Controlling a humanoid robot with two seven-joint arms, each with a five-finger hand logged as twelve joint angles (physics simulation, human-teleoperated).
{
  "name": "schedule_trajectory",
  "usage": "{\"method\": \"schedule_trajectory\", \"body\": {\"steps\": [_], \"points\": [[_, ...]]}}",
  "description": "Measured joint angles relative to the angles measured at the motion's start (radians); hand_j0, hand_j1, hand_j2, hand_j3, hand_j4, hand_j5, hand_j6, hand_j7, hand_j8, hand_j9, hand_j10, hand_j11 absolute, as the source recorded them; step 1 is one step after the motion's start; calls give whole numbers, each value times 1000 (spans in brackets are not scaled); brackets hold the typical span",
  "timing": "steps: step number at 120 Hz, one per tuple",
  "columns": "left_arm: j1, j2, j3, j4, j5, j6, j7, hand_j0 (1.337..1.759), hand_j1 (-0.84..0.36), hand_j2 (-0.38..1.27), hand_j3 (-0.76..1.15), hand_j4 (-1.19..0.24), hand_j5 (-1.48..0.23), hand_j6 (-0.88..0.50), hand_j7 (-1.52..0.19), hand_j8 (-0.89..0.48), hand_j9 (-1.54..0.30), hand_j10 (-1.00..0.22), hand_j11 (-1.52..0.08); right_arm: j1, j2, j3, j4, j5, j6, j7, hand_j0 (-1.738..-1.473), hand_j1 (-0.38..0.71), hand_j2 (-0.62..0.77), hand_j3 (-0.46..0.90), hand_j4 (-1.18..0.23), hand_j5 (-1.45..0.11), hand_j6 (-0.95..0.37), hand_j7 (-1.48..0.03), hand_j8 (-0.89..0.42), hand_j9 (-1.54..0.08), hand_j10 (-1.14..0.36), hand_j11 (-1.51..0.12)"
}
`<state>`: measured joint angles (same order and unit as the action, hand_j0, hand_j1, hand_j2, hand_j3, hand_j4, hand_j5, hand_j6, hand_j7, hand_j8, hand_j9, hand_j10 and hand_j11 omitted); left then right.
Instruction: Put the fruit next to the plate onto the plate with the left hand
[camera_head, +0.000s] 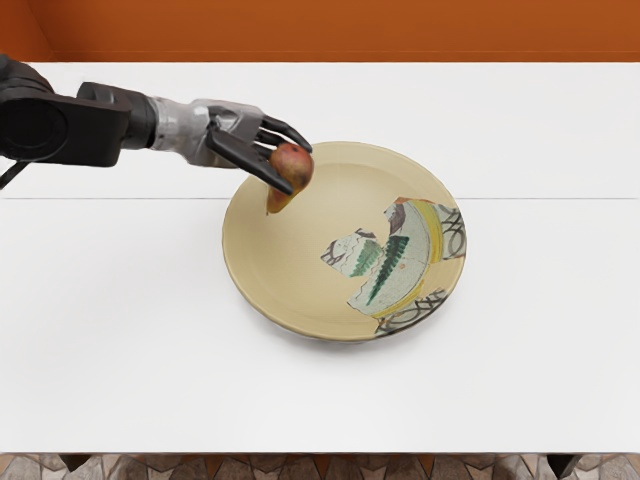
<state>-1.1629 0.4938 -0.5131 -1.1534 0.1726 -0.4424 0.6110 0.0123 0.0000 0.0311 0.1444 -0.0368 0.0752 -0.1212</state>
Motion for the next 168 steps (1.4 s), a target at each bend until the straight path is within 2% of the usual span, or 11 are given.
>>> {"method": "schedule_trajectory", "body": {"steps": [35,37,48,54,68,86,103,114,121,131,168], "points": [[69,-75,29,6,2,-8,0,1657,-320,263,0,-566,-823,-408,-818,-443,-803,-524,-808,0,0,0,0,0,0,0,-1658,-349,0,0,0,0,0,0,0,0,0,0],[69,-76,30,6,1,-8,0,1657,-312,273,0,-555,-805,-410,-800,-440,-786,-491,-789,0,0,0,0,0,0,0,-1658,-349,0,0,0,0,0,0,0,0,0,0],[49,-74,30,6,1,-8,0,1658,-117,181,0,-388,-563,-295,-560,-314,-550,-276,-550,0,0,0,0,0,0,0,-1658,-349,0,0,0,0,0,0,0,0,0,0],[39,-74,24,6,0,-8,0,1658,-16,141,0,-303,-441,-231,-439,-246,-430,-216,-430,0,0,0,0,0,0,0,-1658,-349,0,0,0,0,0,0,0,0,0,0],[38,-72,-20,6,-4,-18,0,1658,143,80,0,-171,-249,-130,-248,-139,-243,-122,-243,0,0,0,0,0,0,0,-1658,-349,0,0,0,0,0,0,0,0,0,0],[48,-60,-77,8,-60,-45,0,1658,250,38,0,-82,-119,-62,-119,-66,-117,-58,-117,0,0,0,0,0,0,0,-1658,-349,0,0,0,0,0,0,0,0,0,0],[68,-12,-100,11,-164,-124,0,1658,300,19,0,-41,-60,-31,-59,-33,-58,-29,-58,0,0,0,0,0,0,0,-1658,-349,0,0,0,0,0,0,0,0,0,0],[152,12,-132,13,-256,-150,0,1658,318,12,0,-26,-38,-20,-38,-21,-37,-18,-37,0,0,0,0,0,0,0,-1658,-349,0,0,0,0,0,0,0,0,0,0],[170,22,-158,13,-289,-158,0,1658,325,9,0,-19,-29,-14,-28,-15,-28,-14,-28,1,0,0,0,0,0,0,-1658,-349,0,0,0,0,0,0,0,0,0,0],[200,33,-177,13,-314,-164,0,1658,333,6,0,-13,-19,-9,-19,-10,-19,-9,-19,1,0,0,0,0,0,0,-1658,-349,0,0,0,0,0,0,0,0,0,0],[239,227,-193,17,-353,-169,0,1658,346,1,0,-2,-4,-1,-4,-1,-4,-1,-4,2,0,0,0,0,0,0,-1658,-349,0,0,0,0,0,0,0,0,0,0]]}}
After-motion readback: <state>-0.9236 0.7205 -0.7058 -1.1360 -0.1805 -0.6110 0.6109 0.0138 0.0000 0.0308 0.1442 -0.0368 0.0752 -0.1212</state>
